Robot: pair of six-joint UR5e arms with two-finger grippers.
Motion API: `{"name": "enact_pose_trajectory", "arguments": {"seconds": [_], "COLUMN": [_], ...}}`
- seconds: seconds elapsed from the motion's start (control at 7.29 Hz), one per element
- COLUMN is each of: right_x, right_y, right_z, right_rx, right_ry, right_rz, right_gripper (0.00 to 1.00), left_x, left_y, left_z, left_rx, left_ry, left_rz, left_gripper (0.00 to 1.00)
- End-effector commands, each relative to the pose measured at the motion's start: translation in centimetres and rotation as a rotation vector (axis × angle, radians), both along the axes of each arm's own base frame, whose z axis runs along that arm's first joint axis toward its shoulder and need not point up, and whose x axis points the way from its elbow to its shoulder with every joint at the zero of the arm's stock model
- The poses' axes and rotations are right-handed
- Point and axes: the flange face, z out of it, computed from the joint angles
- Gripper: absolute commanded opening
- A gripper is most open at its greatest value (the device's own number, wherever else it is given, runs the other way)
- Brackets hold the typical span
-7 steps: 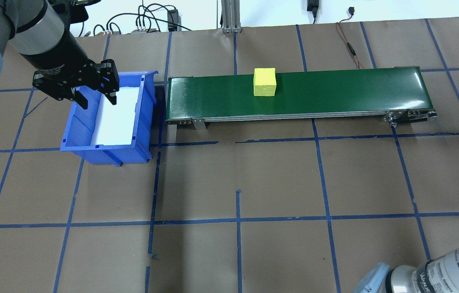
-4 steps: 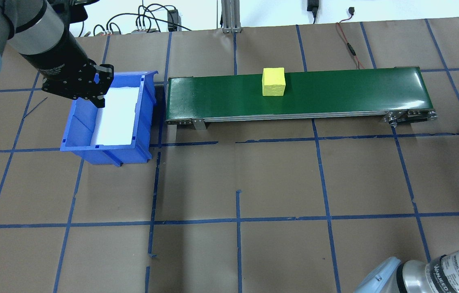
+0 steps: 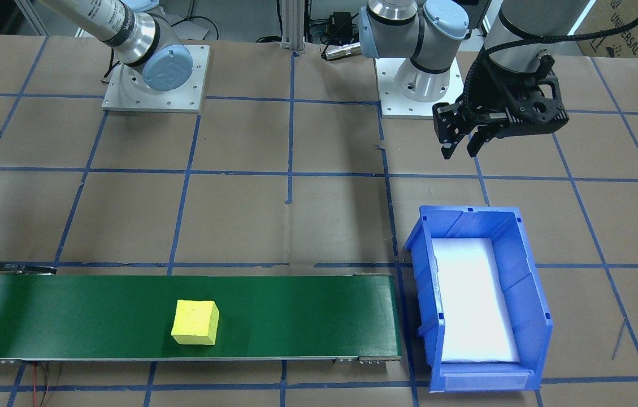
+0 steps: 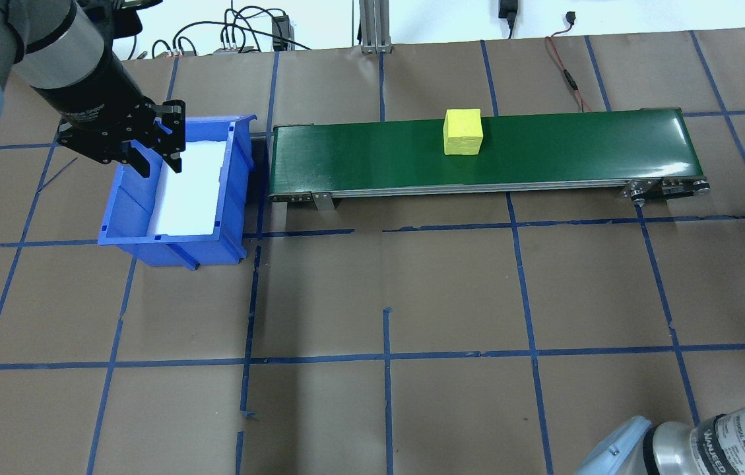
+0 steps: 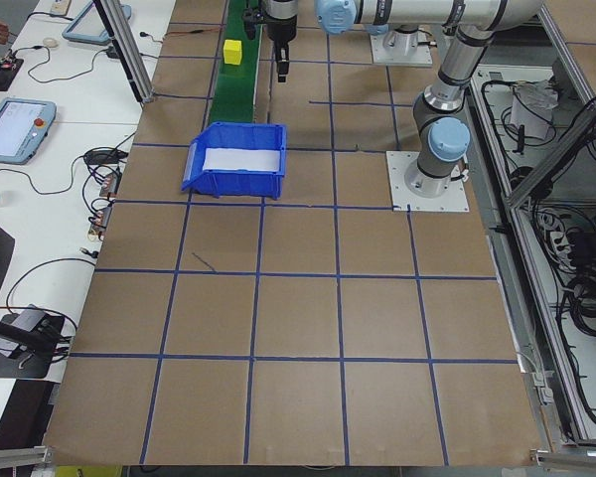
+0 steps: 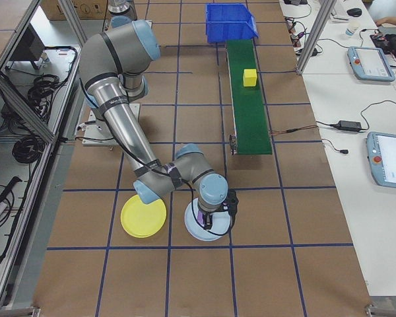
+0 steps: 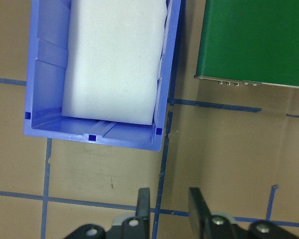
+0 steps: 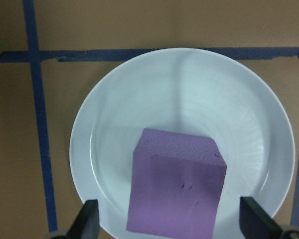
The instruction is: Move block left to right into plate
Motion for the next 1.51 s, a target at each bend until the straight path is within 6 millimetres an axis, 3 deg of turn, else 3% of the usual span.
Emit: {"name": "enact_pose_trajectory", "arguments": {"seconds": [0.0, 0.27, 0.41, 0.82, 0.96, 1.1, 1.37], "right_x": [6.8, 15.3, 19.8, 30.3, 33.3, 34.9, 35.8], "right_y": [-4.1, -10.6, -12.9, -17.0, -17.9, -18.3, -18.5], "right_z": [4.8, 5.8, 5.8, 5.6, 5.6, 5.6, 5.2], "right_rx": [-0.033, -0.078, -0.066, -0.083, -0.076, -0.072, -0.066], "right_ry": [-0.024, -0.062, -0.068, -0.166, -0.167, -0.167, -0.169], "right_rz": [0.083, 0.111, 0.107, 0.049, 0.038, 0.022, 0.028], "right_gripper": [1.0, 0.99, 0.97, 0.98, 0.98, 0.98, 0.97], "left_x": [0.0, 0.0, 0.0, -0.1, 0.0, -0.1, -0.1], "left_y": [0.1, 0.1, 0.1, 0.0, -0.2, -0.2, -0.3], "left_z": [0.0, 0.0, 0.0, -0.2, -0.3, -0.3, -0.3], "left_rx": [0.002, 0.002, 0.003, 0.003, 0.002, 0.004, 0.001], "left_ry": [-0.002, 0.0, -0.002, -0.001, -0.003, 0.006, 0.009], "left_rz": [0.002, 0.002, 0.002, -0.013, -0.001, 0.006, 0.008], "left_gripper": [1.0, 1.0, 1.0, 1.0, 0.33, 0.1, 0.06]}}
